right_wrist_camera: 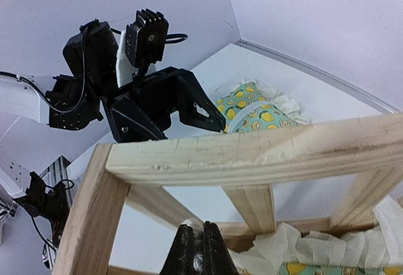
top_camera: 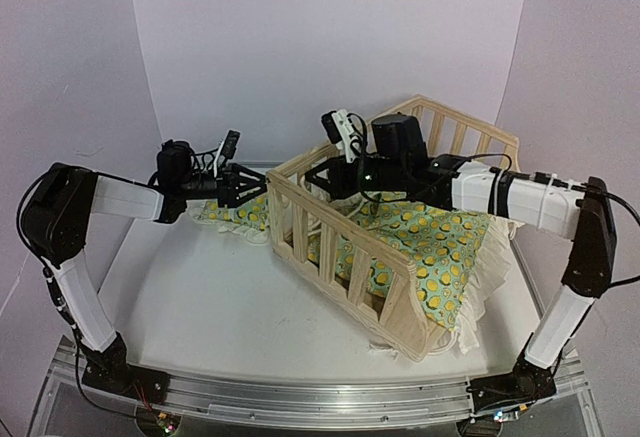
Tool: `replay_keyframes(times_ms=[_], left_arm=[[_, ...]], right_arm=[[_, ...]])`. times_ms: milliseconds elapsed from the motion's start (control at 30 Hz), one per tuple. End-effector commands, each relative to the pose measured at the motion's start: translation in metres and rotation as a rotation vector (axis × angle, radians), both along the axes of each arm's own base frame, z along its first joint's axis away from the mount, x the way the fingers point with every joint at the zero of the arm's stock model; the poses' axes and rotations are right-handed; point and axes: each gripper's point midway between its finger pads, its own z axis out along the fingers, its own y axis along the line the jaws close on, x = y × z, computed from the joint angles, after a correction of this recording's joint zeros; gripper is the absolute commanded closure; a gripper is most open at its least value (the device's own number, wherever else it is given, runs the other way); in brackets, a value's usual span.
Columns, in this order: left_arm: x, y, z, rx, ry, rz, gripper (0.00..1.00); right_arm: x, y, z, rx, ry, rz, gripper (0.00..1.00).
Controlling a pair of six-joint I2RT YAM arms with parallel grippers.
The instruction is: Set up the pet bed
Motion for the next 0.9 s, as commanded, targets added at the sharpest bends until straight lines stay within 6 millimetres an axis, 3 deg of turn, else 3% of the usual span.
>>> replay_keyframes(times_ms=[0, 267, 500, 867], left_arm=[[-0.006, -0.014, 0.022, -0.040, -0.046, -0.141, 0.37], [-0.028, -0.028, 0.011, -0.037, -0.003, -0.266, 0.41], [-0.038, -0.031, 0.012, -0.038, 0.013, -0.296, 0.37], [-0.043, -0.047, 0.013, -0.041, 0.033, -0.347, 0.39]], right_arm=[[0.008, 0.019, 0.019, 0.149, -0.120, -0.016, 1.00], [0.019, 0.033, 0.003, 0.172, -0.146, -0.063, 1.00], [0.033, 0.040, -0.012, 0.178, -0.168, -0.124, 1.00], [0.028, 0.051, -0.013, 0.184, -0.178, -0.082, 1.00]])
